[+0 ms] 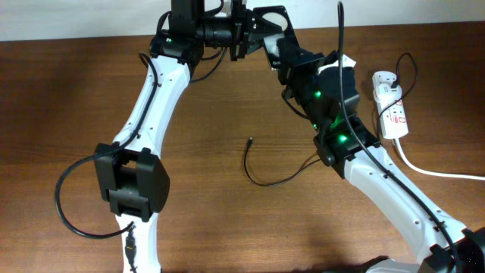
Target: Plug charger to phone and switch on socket
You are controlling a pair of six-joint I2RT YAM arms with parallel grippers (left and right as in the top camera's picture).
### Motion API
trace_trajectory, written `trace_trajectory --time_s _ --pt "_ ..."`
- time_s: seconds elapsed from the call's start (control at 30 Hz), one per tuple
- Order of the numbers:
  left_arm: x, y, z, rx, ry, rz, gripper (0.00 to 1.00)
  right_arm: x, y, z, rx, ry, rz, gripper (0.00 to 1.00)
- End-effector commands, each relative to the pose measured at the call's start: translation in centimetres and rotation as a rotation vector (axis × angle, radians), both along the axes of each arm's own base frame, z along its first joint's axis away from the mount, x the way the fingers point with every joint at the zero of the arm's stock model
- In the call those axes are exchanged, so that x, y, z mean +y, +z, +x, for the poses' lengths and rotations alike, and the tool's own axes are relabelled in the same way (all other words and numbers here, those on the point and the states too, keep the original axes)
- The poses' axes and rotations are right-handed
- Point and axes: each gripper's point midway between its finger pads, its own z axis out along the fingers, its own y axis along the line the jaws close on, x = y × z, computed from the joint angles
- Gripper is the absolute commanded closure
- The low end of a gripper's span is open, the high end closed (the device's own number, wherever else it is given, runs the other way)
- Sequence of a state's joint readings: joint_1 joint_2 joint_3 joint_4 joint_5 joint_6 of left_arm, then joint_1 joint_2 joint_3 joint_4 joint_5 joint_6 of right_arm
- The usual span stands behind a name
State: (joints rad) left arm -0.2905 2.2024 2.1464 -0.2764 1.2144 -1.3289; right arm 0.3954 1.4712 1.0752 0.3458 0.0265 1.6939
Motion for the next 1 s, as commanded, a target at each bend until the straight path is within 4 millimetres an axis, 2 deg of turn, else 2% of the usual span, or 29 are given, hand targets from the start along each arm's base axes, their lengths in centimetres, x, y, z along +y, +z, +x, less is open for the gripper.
trace_trajectory --time_s 0.0,0.13,0.23,0.3,0.33,0.4,0.53,0.6,0.67,0.73,0.8,0.87,0.97 --pt "-0.2 0.5 0.1 -0.033 0.005 -0.004 0.92 1.1 0.8 -0.5 -0.015 0.053 0.002 0.96" --pt "-0.2 0.5 0.2 -0.033 0.006 -0.004 1.00 1.1 0.8 -0.5 -0.015 0.053 0.002 0.95" --pt "-0.2 0.5 0.2 -0.034 0.006 -0.003 1.00 1.1 0.5 -0.5 -0.003 0.053 -0.003 0.95" --pt "-0.1 0.5 0.2 -0.055 0.005 -0.002 1.00 1.1 0.4 -0.5 0.001 0.053 -0.005 0.90" --pt "0.0 0.5 0.3 -0.077 0.005 -0.001 1.00 1.1 0.1 -0.6 0.012 0.053 -0.010 0.84" --pt "0.2 0.4 0.4 -0.080 0.007 0.003 1.00 1.1 -1.0 -0.6 0.055 0.053 -0.026 0.78" --pt "0.8 -0.1 0.6 -0.176 0.004 0.020 1.00 1.0 -2.9 -0.9 0.120 0.055 -0.069 0.54" --pt "2.1 -1.0 0.9 -0.244 0.006 0.052 1.00 0.7 -4.8 -1.3 0.190 0.056 -0.112 0.50" --pt "4.0 -2.7 1.0 -0.233 0.011 0.099 1.00 0.3 -7.5 -2.1 0.242 0.085 -0.284 0.50" --pt "5.5 -3.8 1.0 -0.254 0.011 0.130 1.00 -0.1 -9.3 -2.8 0.260 0.123 -0.446 0.50" --pt "8.2 -6.0 0.8 -0.279 0.021 0.211 1.00 -0.6 -11.0 -3.7 0.256 0.194 -0.655 0.50" --pt "11.4 -9.3 0.4 -0.235 0.047 0.360 1.00 -1.1 -13.2 -5.0 0.277 0.287 -0.850 0.48" --pt "14.5 -11.2 -1.1 -0.255 0.005 0.451 1.00 -1.9 -16.2 -7.7 0.331 0.447 -1.047 0.41"
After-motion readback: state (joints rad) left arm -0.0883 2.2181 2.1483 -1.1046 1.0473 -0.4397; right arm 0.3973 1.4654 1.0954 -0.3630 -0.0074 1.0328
